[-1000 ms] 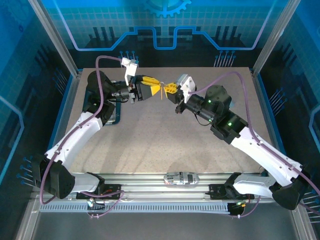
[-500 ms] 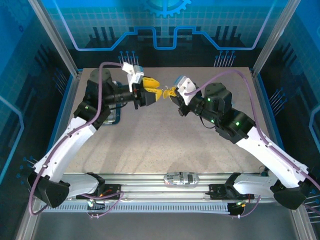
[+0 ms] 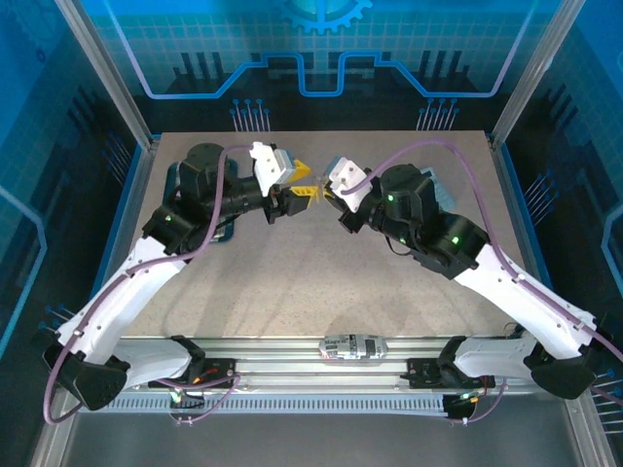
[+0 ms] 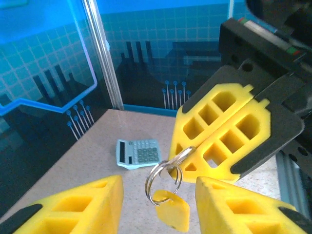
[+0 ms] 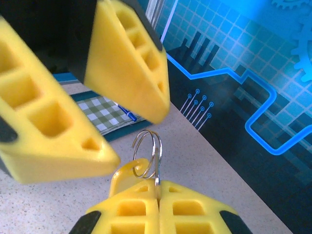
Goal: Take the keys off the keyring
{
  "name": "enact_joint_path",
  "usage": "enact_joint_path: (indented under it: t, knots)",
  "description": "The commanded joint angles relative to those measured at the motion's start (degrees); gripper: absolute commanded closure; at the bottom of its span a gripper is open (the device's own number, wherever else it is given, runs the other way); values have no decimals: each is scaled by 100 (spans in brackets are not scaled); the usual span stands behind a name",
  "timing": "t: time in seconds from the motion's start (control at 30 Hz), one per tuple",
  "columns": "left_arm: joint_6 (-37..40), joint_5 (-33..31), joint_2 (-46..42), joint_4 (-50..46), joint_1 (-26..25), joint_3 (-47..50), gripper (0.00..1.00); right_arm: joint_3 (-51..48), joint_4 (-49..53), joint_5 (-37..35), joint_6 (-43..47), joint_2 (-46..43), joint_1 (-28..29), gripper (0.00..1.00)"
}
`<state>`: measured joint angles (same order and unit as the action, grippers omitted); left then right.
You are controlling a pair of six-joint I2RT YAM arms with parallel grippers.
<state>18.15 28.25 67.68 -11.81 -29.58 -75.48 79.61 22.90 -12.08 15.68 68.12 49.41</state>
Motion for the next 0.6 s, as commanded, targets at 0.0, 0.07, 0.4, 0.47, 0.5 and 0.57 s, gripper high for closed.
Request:
enact_joint_path:
  t: [0.0,0.07,0.4,0.47,0.5,0.57]
  knots:
    - [354,-40,-146,-112,-37,-36,60,204,48,-189,136,26,100,100]
    - [362,-4,-116,-197,-32,-104,63,204,32,-183,149,19,122,100]
    - [488,121,61,-492,-59,-369,71,195,36,-174,233,-10,207,100]
    - [495,123,87,-509,-65,-396,75,193,47,-163,253,-13,218,100]
    - [504,144,103,-537,-61,-420,77,199,55,-161,268,-5,225,100]
    - [523,168,143,-597,-71,-479,78,195,57,-147,285,-11,232,100]
